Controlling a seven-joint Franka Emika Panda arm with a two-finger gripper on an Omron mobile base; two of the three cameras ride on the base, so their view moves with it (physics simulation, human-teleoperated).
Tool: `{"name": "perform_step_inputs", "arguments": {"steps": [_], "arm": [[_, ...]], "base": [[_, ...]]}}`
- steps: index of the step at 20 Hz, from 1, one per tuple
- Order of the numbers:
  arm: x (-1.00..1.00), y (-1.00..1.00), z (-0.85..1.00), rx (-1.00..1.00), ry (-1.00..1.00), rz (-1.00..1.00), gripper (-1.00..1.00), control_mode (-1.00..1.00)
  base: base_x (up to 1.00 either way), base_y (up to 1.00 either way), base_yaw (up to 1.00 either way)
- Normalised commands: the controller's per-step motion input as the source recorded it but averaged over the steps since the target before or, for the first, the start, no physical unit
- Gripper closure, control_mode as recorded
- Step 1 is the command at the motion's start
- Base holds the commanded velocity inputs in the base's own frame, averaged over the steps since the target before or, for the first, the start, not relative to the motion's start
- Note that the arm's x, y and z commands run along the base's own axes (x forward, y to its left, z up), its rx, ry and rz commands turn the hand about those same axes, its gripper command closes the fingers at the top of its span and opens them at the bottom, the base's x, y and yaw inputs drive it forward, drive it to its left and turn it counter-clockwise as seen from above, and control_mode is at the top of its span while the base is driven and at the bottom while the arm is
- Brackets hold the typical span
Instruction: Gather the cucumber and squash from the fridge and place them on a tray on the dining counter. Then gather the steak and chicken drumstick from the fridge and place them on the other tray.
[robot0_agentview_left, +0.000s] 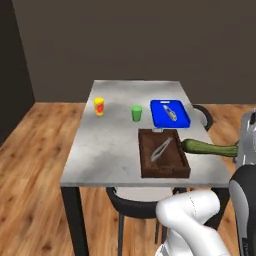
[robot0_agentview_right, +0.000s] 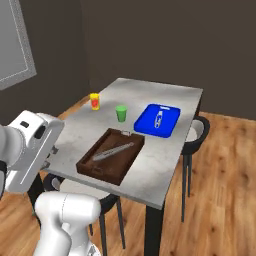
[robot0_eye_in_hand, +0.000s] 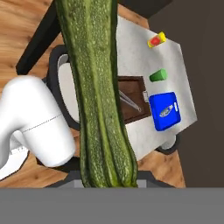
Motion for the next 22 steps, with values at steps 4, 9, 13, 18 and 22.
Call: {"name": "perform_step_inputs", "arguments": {"steps": [4,9,13,18,22], "arm": [[0.0,0.0,0.0,0.0,0.0,0.0,1.0,1.0],[0.0,0.0,0.0,0.0,0.0,0.0,1.0,1.0],[0.25,-0.09,0.0,0.02,0.08,0.12,1.0,-1.0],[1.0,-0.47,0.0,0.08,0.32,0.44,1.0,-1.0],[1.0,-0.5,-0.02,0.08,0.31,0.41,1.0,-1.0]], "base": [[0.91,-0.52,0.44],[0.79,-0.45,0.48],[0.66,-0.28,0.36],[0.0,0.0,0.0],[0.0,0.0,0.0]]}}
